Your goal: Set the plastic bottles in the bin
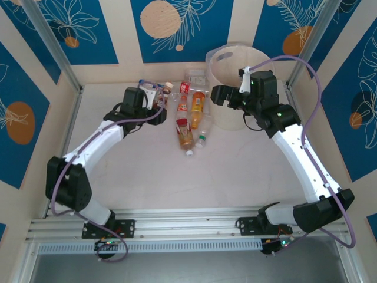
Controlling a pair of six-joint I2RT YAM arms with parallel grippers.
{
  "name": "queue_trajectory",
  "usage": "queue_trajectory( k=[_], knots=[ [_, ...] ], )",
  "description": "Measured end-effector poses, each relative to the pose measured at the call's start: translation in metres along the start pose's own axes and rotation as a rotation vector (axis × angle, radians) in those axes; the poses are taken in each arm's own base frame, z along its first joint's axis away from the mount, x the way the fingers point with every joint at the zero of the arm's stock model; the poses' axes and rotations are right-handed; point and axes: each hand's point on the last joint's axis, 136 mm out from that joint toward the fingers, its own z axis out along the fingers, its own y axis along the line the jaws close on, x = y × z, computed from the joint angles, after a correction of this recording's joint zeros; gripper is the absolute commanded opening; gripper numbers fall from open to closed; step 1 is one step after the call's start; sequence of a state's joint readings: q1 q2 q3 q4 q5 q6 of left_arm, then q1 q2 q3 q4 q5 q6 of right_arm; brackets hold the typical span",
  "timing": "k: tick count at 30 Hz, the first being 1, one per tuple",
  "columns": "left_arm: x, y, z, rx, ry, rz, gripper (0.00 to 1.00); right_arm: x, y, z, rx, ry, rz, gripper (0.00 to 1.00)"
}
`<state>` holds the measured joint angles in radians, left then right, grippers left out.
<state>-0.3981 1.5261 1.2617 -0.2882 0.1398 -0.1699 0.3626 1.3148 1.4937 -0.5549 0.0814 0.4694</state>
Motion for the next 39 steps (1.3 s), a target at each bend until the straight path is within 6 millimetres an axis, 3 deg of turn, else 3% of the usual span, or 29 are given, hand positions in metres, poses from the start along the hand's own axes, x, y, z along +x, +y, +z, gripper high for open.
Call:
queue_trajectory(
  k=[7, 14, 21, 27, 32, 33, 36, 39],
  knots=[
    [-0.014, -0.061, -0.018, 0.242, -0.102, 0.062, 0.57, -0.002, 0.043, 0.025, -0.24, 0.093, 0.087, 0.9],
    [-0.026, -0.094, -0.037, 0.39, -0.186, 0.112, 0.58, 0.0, 0.076, 0.049, -0.362, 0.171, 0.095, 0.85],
    [-0.034, -0.111, -0.055, 0.457, -0.236, 0.145, 0.58, 0.007, 0.096, 0.061, -0.428, 0.219, 0.104, 0.74],
    [-0.036, -0.114, -0.058, 0.474, -0.249, 0.152, 0.58, 0.011, 0.109, 0.066, -0.473, 0.242, 0.112, 0.64],
    [-0.037, -0.116, -0.059, 0.481, -0.251, 0.155, 0.6, 0.009, 0.12, 0.068, -0.508, 0.246, 0.109, 0.42],
    [-0.037, -0.116, -0.059, 0.482, -0.255, 0.155, 0.61, 0.008, 0.12, 0.068, -0.506, 0.243, 0.11, 0.36],
    [-0.039, -0.116, -0.06, 0.483, -0.262, 0.147, 0.8, 0.007, 0.118, 0.069, -0.499, 0.238, 0.109, 0.23],
    [-0.04, -0.117, -0.06, 0.481, -0.266, 0.144, 1.0, 0.007, 0.119, 0.068, -0.499, 0.237, 0.1, 0.2]
  ],
)
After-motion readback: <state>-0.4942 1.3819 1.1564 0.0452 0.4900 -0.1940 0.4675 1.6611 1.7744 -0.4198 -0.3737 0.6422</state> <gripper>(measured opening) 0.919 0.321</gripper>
